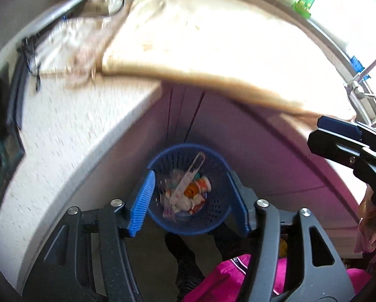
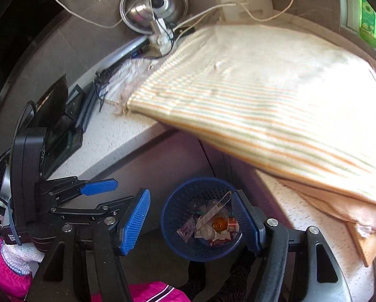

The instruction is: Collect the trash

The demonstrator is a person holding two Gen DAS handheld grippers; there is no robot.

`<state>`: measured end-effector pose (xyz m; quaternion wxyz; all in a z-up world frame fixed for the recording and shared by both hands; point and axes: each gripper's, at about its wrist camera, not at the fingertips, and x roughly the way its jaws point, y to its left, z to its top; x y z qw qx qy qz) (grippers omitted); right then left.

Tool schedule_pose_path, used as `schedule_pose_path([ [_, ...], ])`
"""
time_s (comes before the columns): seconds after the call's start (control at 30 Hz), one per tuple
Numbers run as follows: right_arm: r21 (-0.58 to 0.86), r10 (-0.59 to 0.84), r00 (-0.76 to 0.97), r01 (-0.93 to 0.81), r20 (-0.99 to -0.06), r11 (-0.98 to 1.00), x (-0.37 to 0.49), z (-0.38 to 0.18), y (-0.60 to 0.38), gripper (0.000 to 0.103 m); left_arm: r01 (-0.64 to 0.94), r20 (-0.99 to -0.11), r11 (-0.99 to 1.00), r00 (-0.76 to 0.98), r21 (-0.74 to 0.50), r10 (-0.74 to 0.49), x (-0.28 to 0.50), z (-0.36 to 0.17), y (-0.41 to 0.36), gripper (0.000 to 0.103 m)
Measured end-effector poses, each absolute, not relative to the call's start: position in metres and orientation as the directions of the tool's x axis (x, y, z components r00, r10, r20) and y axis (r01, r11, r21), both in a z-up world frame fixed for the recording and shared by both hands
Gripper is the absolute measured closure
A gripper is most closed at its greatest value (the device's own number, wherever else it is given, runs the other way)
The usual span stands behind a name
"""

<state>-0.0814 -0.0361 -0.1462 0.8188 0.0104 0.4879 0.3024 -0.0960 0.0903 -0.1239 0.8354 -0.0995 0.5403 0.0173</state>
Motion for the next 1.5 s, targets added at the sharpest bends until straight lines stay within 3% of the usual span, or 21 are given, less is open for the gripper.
schedule_pose_path([
  [0.23, 0.312, 0.520, 0.422, -0.470, -0.743, 0.826, -0.080, -0.109, -0.059, 0.032, -0.124, -0.843, 0.977, 0.532, -0.172, -0.081, -0.085, -0.071, 0.082, 0.031],
  [0.3, 0.305, 0.519, 0.453, -0.465, -0.725, 0.831, -0.080, -0.096, -0.066, 0.028, -0.118, -0.824, 0.977, 0.560, -0.176, -0.080, -0.082, -0.058, 0.081, 0.030],
  [0.37, 0.302, 0.519, 0.489, -0.456, -0.701, 0.837, -0.079, -0.084, -0.073, 0.012, -0.116, -0.805, 0.978, 0.589, -0.173, -0.072, -0.079, -0.044, 0.079, 0.028],
  [0.47, 0.304, 0.526, 0.536, -0.449, -0.661, 0.840, -0.079, -0.063, -0.082, 0.012, -0.122, -0.783, 0.976, 0.618, -0.181, -0.068, -0.074, -0.023, 0.075, 0.020],
  [0.6, 0.298, 0.520, 0.588, -0.437, -0.620, 0.849, -0.078, -0.042, -0.093, 0.008, -0.130, -0.746, 0.971, 0.663, -0.199, -0.064, -0.068, -0.001, 0.071, 0.019],
  [0.77, 0.295, 0.510, 0.643, -0.419, -0.571, 0.859, -0.077, -0.022, -0.103, 0.002, -0.123, -0.701, 0.982, 0.713, -0.143, -0.013, -0.063, 0.024, 0.063, 0.004],
  [1.5, 0.293, 0.504, 0.706, -0.410, -0.497, 0.864, -0.069, 0.011, -0.112, 0.000, -0.102, -0.650, 0.987, 0.760, -0.128, -0.006, -0.052, 0.056, 0.055, 0.000],
])
